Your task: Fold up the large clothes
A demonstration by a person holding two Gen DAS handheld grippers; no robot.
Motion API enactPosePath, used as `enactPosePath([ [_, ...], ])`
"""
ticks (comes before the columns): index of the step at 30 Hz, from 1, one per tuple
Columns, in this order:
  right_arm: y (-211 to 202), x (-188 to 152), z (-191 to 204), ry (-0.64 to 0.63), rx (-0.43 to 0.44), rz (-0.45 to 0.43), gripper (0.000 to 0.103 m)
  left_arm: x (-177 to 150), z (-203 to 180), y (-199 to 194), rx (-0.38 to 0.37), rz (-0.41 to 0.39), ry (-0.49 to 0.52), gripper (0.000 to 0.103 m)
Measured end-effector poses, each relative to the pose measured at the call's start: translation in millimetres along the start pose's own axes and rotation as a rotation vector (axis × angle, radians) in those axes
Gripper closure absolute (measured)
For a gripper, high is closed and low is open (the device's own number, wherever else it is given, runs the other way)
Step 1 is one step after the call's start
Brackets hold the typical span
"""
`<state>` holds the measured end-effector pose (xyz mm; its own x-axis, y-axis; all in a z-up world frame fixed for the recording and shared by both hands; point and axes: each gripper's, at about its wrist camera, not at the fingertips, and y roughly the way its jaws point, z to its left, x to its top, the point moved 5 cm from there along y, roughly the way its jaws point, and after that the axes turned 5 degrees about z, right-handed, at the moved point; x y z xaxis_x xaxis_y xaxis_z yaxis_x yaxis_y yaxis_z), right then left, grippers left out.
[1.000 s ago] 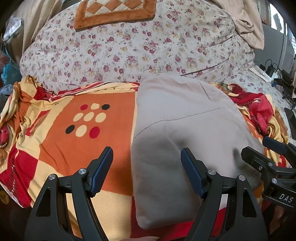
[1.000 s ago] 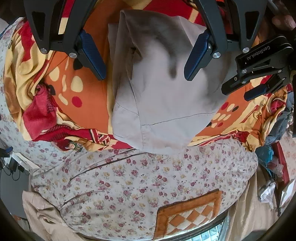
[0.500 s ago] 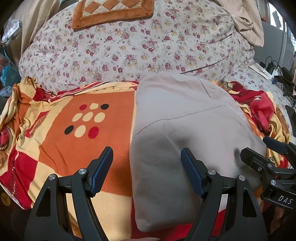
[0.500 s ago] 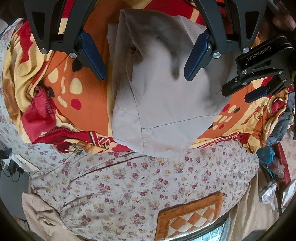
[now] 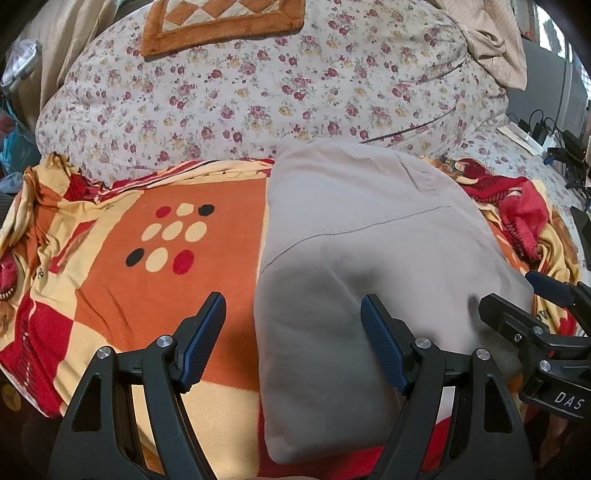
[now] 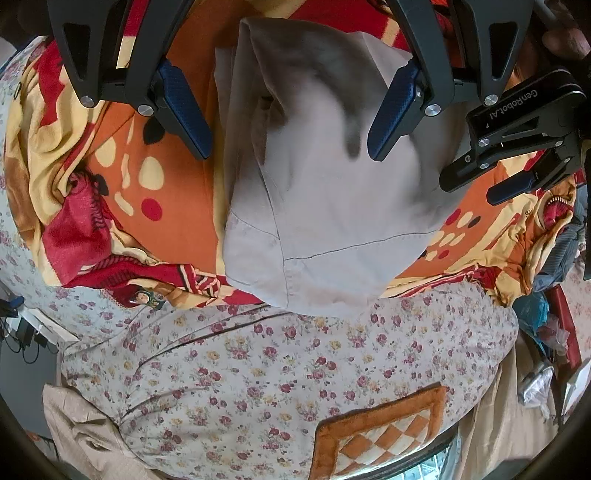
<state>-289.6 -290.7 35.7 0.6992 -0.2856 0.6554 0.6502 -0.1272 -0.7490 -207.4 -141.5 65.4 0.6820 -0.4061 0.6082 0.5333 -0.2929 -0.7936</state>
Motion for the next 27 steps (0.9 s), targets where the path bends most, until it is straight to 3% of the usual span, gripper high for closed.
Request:
enactPosePath([
  [27,3.0,0.3,0.7,-0.002,-0.002,0.004,0.019,0.5,0.1,3.3,-0.008,-0.002,0.011,0.027],
])
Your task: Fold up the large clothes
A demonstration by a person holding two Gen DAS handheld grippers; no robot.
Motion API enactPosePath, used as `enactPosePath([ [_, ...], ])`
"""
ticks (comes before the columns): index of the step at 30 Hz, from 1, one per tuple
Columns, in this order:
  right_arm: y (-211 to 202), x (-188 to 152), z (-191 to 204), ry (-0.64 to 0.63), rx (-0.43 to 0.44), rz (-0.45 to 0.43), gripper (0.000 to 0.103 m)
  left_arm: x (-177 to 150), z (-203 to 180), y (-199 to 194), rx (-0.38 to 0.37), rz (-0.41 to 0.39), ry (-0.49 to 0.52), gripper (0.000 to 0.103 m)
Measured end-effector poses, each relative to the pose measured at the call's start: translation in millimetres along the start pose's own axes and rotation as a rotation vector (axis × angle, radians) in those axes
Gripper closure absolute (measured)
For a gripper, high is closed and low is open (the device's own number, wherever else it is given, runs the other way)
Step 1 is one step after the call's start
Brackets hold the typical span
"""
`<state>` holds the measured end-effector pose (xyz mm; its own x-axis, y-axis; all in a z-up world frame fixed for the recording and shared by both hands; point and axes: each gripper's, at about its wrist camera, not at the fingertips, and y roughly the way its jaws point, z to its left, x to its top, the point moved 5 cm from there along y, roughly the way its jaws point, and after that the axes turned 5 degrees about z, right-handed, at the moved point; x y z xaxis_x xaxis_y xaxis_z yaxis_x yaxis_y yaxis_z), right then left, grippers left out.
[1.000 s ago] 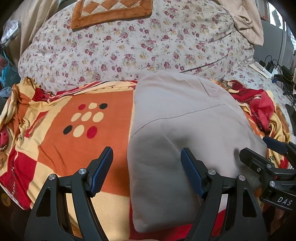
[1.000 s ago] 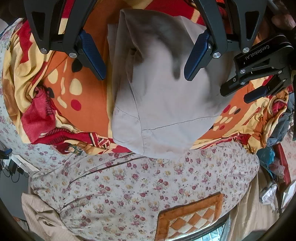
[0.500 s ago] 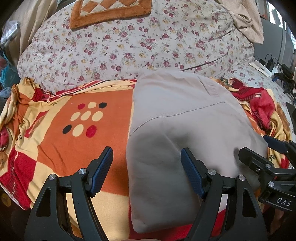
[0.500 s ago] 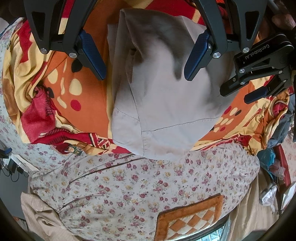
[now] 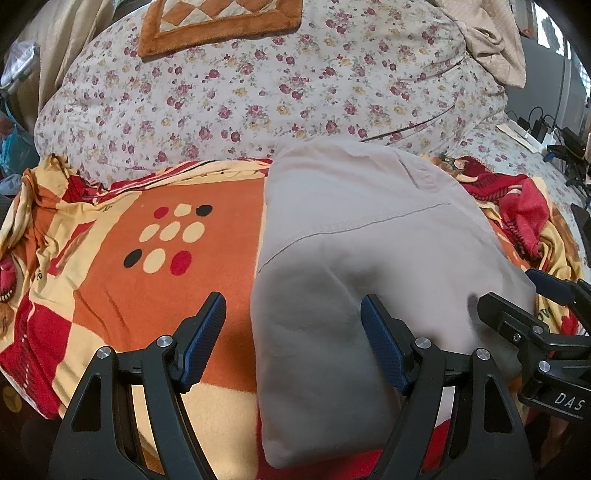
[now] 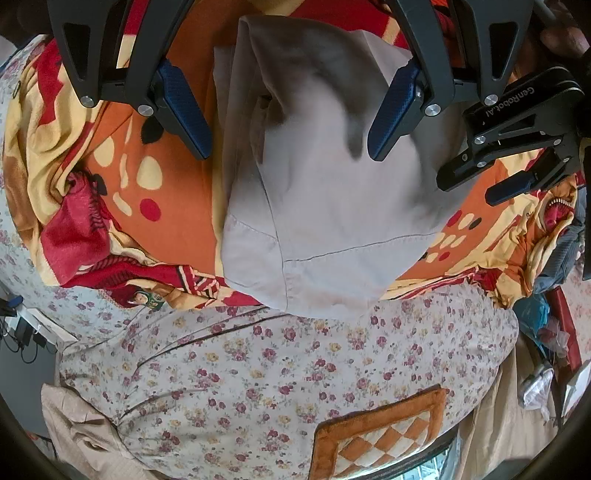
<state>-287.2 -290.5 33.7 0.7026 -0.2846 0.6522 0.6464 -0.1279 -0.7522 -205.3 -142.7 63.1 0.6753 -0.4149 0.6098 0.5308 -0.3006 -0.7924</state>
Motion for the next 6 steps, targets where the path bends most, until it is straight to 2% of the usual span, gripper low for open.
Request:
enactPosePath([
  [6,-3,4,-4,-0.004,0.003,-0.008,0.019,6,13,-1,-0.018,-0.004,-0.010,0.027],
])
